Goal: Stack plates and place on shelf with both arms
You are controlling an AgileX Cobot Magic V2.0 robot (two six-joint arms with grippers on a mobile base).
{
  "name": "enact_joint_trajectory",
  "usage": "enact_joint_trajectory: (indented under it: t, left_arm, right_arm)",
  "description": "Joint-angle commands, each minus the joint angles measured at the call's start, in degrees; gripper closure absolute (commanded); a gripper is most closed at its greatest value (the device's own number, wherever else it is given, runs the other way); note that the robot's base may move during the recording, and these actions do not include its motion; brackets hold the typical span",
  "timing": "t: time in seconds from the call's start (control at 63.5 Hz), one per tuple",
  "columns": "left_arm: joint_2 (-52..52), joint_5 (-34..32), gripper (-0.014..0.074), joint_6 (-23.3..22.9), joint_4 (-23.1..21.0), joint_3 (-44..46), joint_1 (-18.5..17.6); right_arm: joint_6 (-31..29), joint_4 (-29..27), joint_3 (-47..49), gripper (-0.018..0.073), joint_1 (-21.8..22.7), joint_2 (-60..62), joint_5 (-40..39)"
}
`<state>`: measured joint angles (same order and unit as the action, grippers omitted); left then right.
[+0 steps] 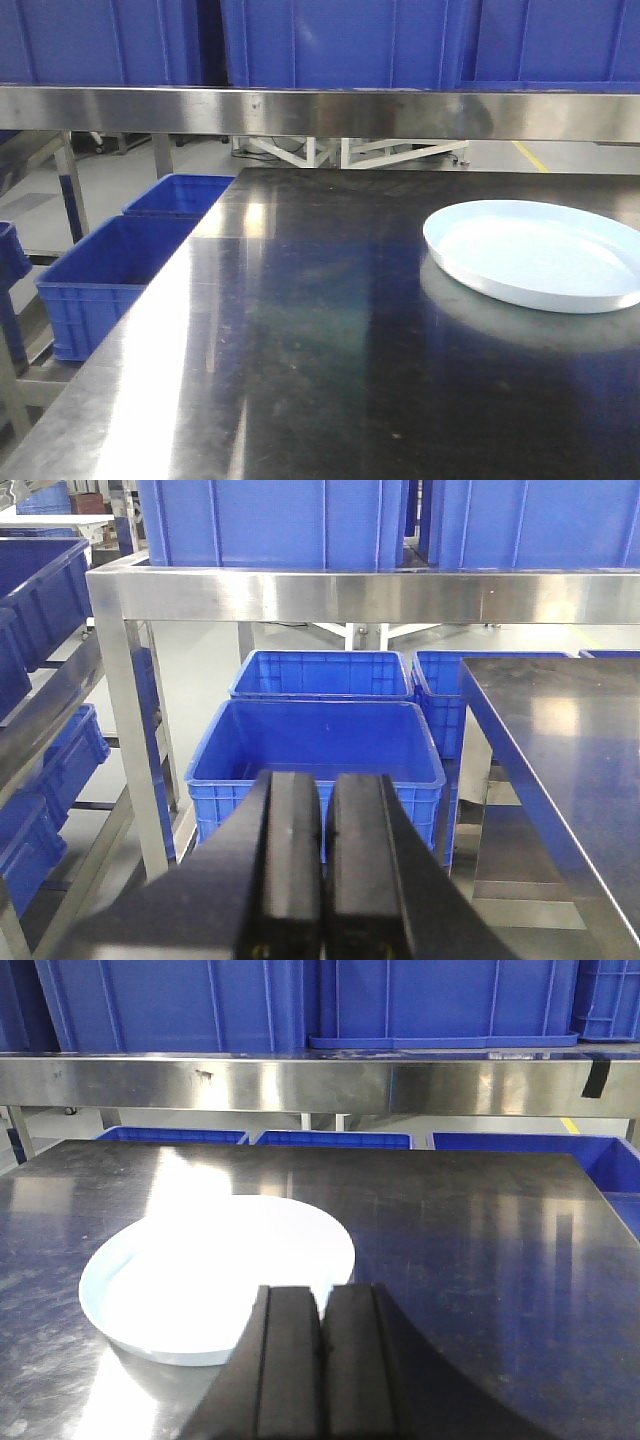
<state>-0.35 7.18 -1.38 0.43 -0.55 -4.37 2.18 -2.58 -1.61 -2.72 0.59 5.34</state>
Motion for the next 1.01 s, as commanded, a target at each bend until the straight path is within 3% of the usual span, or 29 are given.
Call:
enact_joint_trajectory:
  t: [0.0, 0.992]
  left_arm:
    - [-1.1, -4.9, 0.0495, 0.0, -0.4, -1.3, -0.3]
    - [-1.1, -4.9, 0.0495, 0.0, -0.4, -1.3, -0.3]
  right_arm:
    - [0.1, 0.6, 0.9, 0.0503, -0.1, 1.2, -5.3]
    - [0.1, 0.6, 0.9, 0.0503, 0.0, 1.2, -6.1]
